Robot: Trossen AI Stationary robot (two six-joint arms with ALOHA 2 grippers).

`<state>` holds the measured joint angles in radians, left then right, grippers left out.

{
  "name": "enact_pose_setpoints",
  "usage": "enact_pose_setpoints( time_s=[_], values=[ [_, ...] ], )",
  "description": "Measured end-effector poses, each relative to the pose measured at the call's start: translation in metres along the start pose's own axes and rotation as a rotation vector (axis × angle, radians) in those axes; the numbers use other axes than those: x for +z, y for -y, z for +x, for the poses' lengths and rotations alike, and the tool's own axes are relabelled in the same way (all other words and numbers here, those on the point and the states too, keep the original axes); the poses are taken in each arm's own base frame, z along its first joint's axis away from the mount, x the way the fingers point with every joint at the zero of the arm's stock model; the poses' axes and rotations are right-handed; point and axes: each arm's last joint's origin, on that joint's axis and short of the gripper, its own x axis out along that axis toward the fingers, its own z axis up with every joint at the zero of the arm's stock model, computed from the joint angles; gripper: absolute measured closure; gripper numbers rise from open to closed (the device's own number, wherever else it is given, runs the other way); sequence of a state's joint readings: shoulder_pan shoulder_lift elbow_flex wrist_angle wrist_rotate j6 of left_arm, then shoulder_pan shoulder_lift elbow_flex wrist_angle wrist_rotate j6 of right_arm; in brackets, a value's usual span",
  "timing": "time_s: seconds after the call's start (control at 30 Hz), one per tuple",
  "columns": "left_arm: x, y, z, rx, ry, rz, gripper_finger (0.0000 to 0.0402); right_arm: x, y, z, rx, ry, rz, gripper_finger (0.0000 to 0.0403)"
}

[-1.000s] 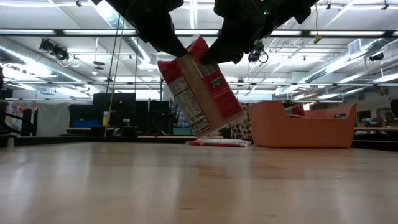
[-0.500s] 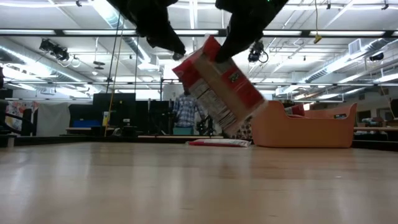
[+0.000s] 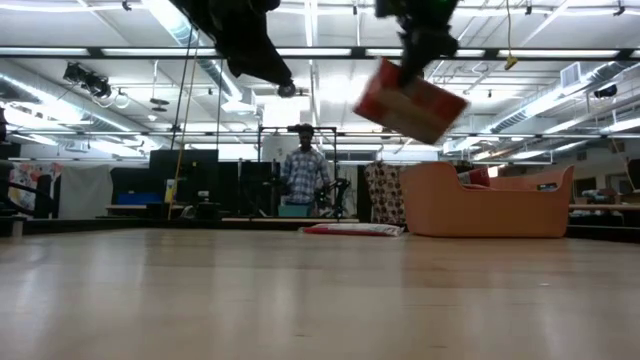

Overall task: Sort popcorn bags into baskets
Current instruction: Put the red popcorn bag into the orange bin

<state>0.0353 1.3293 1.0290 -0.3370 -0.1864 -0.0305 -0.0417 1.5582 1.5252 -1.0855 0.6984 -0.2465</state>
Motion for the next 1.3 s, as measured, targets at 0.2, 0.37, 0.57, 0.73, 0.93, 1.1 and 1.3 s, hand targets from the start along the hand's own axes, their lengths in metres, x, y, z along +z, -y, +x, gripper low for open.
enact_pose_setpoints(
  time_s=[0.2, 0.37, 0.57, 0.73, 0.93, 1.1, 1.3],
  values=[
    [-0.002, 0.0, 0.0, 0.001, -0.02, -0.015, 0.0303, -0.045, 0.017, 0.017, -0.003, -0.255, 0.082, 0.0372],
    [-0.002, 0.0, 0.0, 0.002, -0.019, -0.014, 0.0303, -0.07, 0.026, 0.029, 0.001, -0.276, 0.106, 0.0372],
    [-0.002, -0.005, 0.001, 0.049, -0.019, -0.022, 0.0303, -0.093, 0.023, 0.049, 0.05, -0.285, 0.035, 0.0372],
    [-0.002, -0.006, 0.001, 0.083, -0.018, -0.022, 0.0303, -0.105, 0.016, 0.069, 0.088, -0.268, -0.037, 0.037],
    [-0.002, -0.006, 0.001, 0.085, -0.017, -0.047, 0.0303, -0.12, 0.01, 0.097, 0.143, -0.231, 0.025, 0.0347],
    [-0.002, -0.006, 0.001, 0.099, -0.017, -0.056, 0.0303, -0.127, 0.006, 0.102, 0.202, -0.252, 0.117, 0.0307],
    [-0.002, -0.013, 0.001, 0.161, -0.018, -0.029, 0.0303, -0.124, 0.016, 0.089, 0.224, -0.297, 0.275, 0.0252]
  ],
)
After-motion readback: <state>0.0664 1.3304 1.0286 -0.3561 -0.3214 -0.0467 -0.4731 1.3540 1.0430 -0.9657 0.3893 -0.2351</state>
